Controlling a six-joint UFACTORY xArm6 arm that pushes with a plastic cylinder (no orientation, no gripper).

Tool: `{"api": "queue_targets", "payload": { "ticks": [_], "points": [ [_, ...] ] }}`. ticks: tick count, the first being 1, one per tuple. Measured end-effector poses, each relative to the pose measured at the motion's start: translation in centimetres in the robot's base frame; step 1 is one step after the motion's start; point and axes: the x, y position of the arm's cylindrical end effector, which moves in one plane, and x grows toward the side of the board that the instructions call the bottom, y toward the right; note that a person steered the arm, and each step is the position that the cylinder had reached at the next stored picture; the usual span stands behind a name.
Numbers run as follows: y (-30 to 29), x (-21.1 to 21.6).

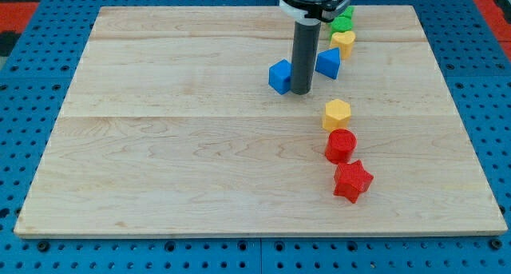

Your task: Point your arm at the right of the triangle

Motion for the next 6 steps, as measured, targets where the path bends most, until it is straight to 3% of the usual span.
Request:
{"api": "queue_targets", "payload": {
  "ticks": [4, 6],
  "points": [
    [1.1, 0.0],
    [9.9, -1.3]
  ]
}}
